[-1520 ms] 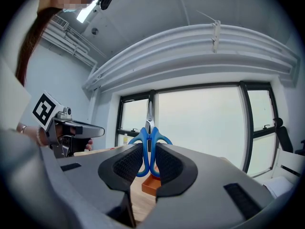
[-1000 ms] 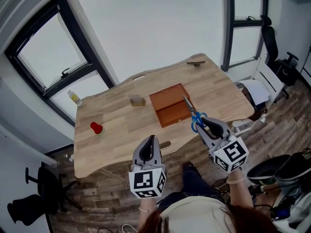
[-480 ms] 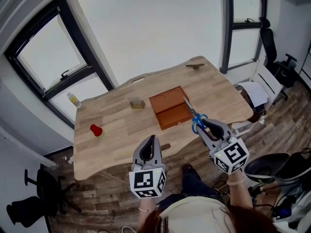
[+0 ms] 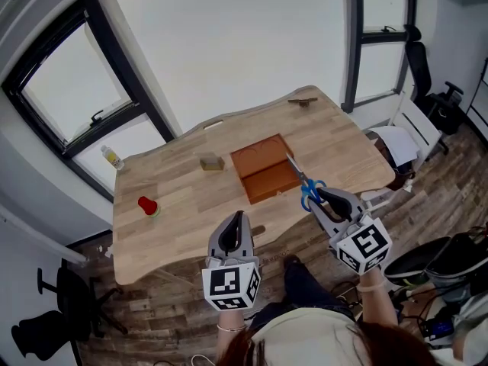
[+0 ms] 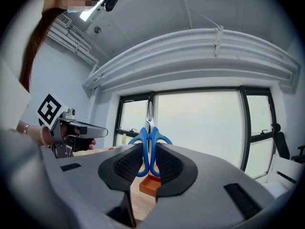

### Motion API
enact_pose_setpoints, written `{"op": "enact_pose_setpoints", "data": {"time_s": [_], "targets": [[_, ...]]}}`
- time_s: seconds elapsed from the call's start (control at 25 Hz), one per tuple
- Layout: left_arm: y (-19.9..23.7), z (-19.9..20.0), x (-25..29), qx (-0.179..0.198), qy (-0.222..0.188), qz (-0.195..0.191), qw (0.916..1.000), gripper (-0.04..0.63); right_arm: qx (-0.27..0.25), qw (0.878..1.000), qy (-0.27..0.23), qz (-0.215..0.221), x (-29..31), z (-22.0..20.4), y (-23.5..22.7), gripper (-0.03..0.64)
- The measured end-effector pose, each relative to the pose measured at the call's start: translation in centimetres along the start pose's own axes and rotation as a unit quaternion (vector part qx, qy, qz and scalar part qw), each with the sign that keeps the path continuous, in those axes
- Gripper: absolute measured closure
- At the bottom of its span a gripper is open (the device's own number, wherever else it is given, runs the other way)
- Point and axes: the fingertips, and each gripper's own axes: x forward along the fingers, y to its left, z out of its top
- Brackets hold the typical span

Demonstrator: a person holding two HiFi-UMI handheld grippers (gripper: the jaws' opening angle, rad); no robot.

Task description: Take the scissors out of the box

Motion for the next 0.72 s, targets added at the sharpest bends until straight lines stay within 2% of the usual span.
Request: {"op": "enact_pose_setpoints", "data": {"time_s": [0.72], "targets": [[-0.3,-0.2,1.6,0.006,0.010,-0.021,0.9997,0.575,-0.002,1.000,0.007,-0.008,0.1,-0.3,-0.7,0.508]]}}
